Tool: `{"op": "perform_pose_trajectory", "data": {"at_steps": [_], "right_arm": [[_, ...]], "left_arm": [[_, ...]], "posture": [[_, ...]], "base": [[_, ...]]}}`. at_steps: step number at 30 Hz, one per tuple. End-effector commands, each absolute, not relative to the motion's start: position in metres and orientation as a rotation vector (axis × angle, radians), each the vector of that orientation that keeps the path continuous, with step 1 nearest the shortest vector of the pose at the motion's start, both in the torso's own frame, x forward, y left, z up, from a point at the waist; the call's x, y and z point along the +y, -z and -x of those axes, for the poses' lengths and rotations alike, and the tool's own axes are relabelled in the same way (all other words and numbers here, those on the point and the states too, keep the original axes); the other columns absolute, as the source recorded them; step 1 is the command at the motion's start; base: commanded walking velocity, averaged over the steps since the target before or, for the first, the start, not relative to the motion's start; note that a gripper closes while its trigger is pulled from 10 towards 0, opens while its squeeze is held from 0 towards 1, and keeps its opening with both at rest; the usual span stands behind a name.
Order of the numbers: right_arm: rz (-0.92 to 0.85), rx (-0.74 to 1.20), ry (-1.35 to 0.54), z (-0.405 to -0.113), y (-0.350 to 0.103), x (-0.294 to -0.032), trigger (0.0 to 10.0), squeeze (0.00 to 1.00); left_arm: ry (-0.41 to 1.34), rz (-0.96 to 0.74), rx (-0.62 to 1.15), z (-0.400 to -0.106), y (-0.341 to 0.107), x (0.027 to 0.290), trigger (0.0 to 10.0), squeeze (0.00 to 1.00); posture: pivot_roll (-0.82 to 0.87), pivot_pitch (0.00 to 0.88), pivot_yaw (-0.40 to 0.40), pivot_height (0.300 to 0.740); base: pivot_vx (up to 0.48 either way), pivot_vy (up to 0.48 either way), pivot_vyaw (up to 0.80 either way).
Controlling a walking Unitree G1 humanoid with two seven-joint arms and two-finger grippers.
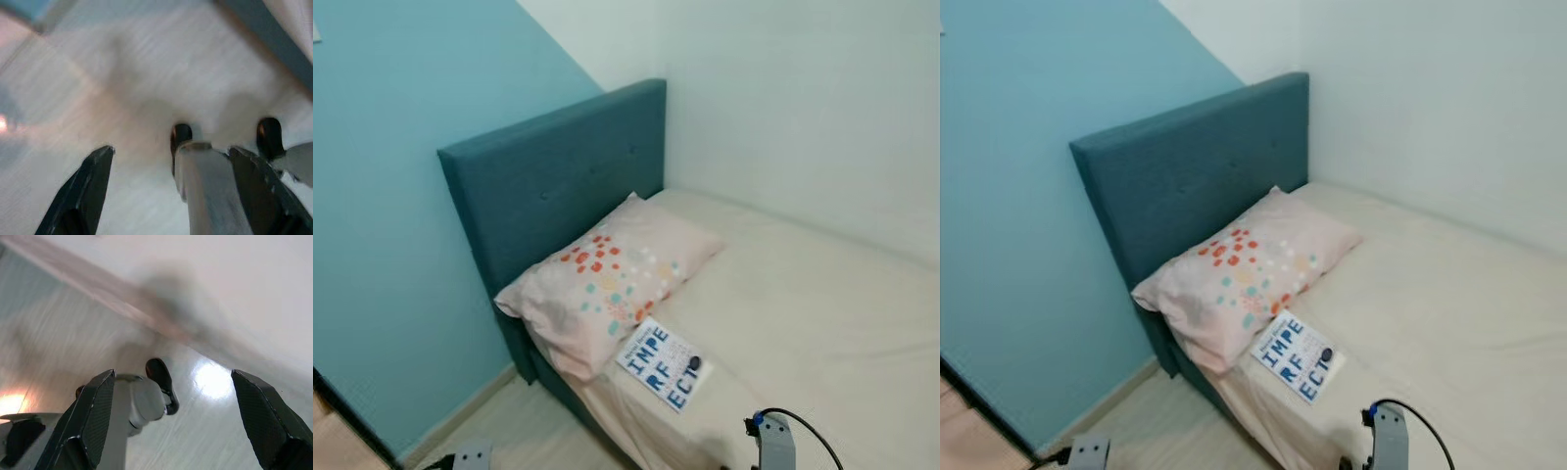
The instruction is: Clean up the room
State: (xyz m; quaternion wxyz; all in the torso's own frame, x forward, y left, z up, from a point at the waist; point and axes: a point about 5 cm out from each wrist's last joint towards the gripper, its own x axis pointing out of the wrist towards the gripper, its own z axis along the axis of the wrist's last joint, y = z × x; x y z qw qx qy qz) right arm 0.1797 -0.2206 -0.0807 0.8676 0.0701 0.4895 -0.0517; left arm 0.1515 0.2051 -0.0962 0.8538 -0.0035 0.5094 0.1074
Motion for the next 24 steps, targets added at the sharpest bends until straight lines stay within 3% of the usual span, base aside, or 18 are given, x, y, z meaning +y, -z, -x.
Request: {"op": "perform_pose_trajectory", "data": {"at_steps": [1,24], "right_arm": [[-0.138,1.052,0.095,-0.176,0.084,-0.216,10.0,0.0],[-0.085,1.133,0.185,-0.155,0.091,-0.226,10.0,0.0]], "left_arm": [[-0.208,-0.008,1.031,-0.164,0.091,0.205,10.0,0.0],[-0.156,-0.057,1.057,-0.155,0.095,0.203,10.0,0.0]], "posture": [[-0.18,0.0,-0.024,0.74],[-0.2,0.0,-0.004,0.74]], "base": [[0.0,0.0,-0.41],[0.0,0.0,-0.76]]}}
